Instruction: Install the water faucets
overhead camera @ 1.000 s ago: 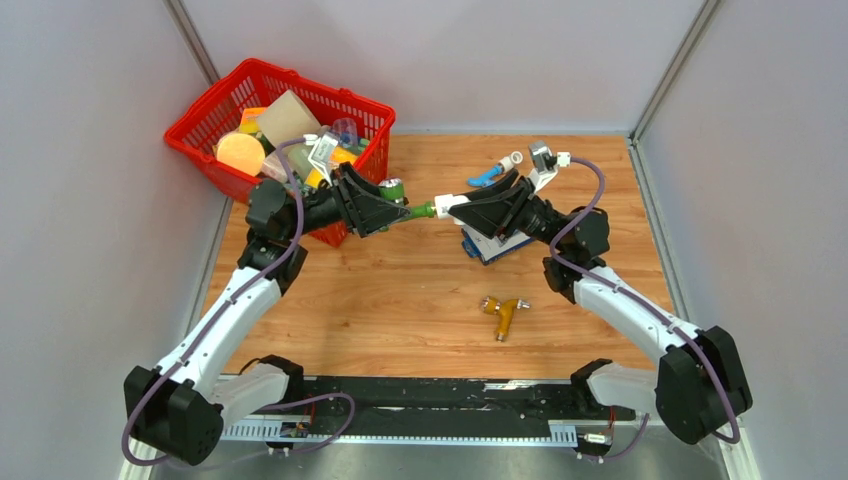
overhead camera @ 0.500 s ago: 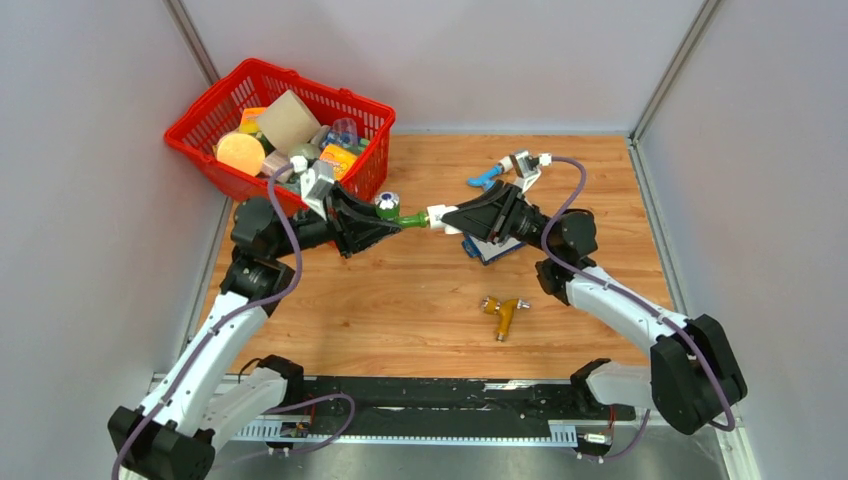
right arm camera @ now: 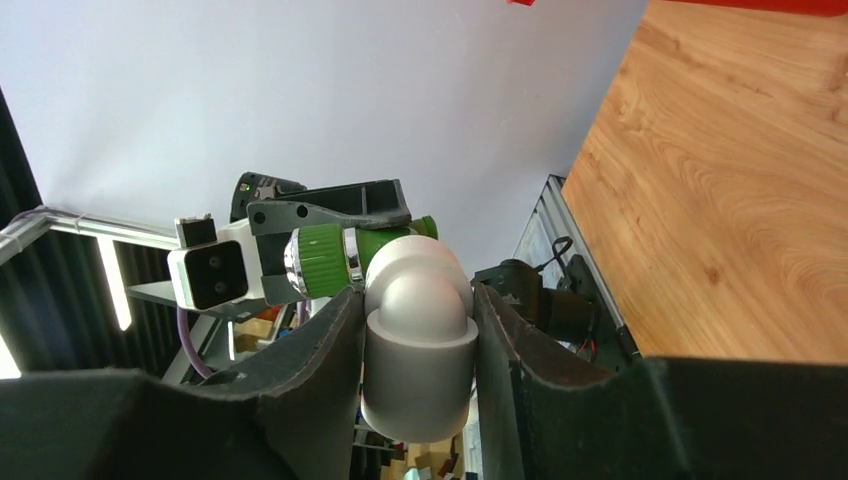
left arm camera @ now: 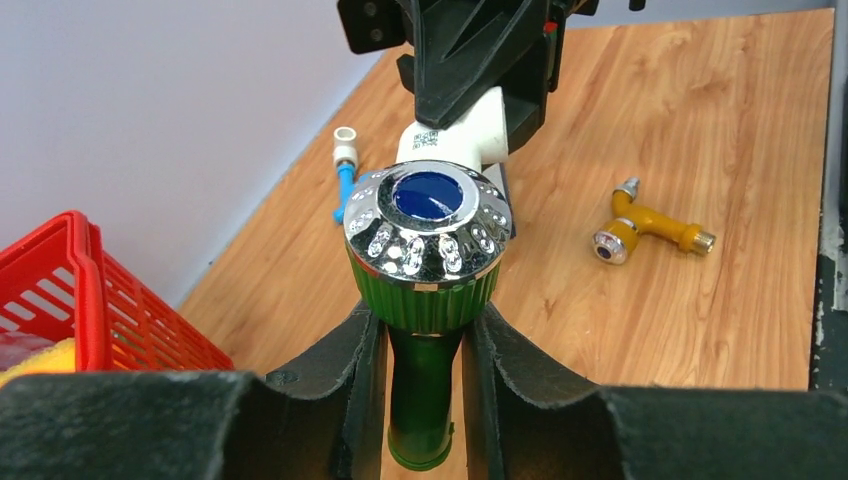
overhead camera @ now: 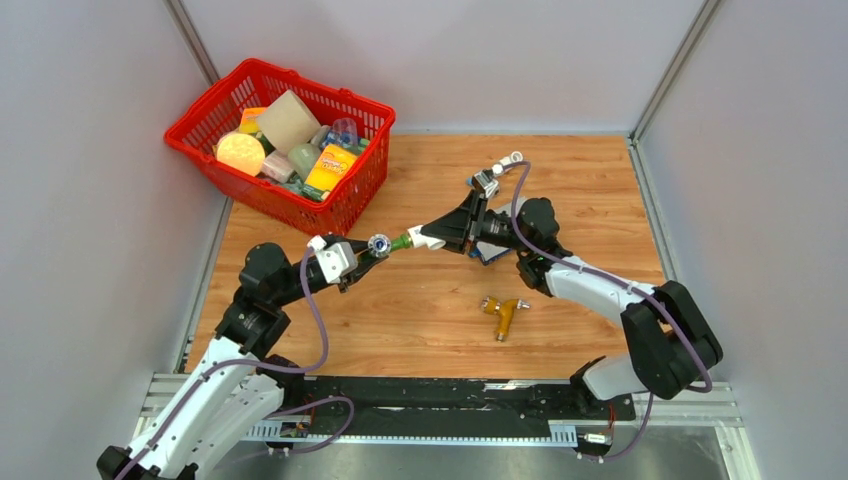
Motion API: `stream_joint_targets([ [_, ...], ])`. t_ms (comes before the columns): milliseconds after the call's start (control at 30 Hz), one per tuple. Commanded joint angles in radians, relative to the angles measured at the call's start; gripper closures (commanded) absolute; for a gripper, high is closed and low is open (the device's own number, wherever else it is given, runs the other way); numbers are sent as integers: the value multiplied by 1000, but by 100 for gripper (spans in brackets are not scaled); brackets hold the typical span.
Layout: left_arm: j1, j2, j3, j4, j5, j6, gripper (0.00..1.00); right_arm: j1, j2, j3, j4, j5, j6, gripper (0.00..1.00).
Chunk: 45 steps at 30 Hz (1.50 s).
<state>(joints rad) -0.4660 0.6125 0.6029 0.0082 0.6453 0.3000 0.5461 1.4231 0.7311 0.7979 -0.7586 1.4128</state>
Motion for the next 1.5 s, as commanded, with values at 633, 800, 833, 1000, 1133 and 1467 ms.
stream_joint_targets([
  [633,110,118,48,226,-52,-835,100,-155,-367,-27,-92,-15,-1098,32],
  [800,113,165,46,334,54,-972,100,-114,-487,-126,-126,-27,-1362,31],
  [833,113,174,43,369,63,-1008,100,-101,-503,-140,-126,-21,-1406,31],
  [1000,113,191,46,455,119,-1108,100,-42,-541,-199,-115,-37,-1587,29],
  [1133,113,191,46,496,151,-1165,100,24,-544,-197,-115,-48,-1704,28],
  [1467,113,191,54,501,185,-1214,100,86,-478,-121,-123,-24,-1808,28],
])
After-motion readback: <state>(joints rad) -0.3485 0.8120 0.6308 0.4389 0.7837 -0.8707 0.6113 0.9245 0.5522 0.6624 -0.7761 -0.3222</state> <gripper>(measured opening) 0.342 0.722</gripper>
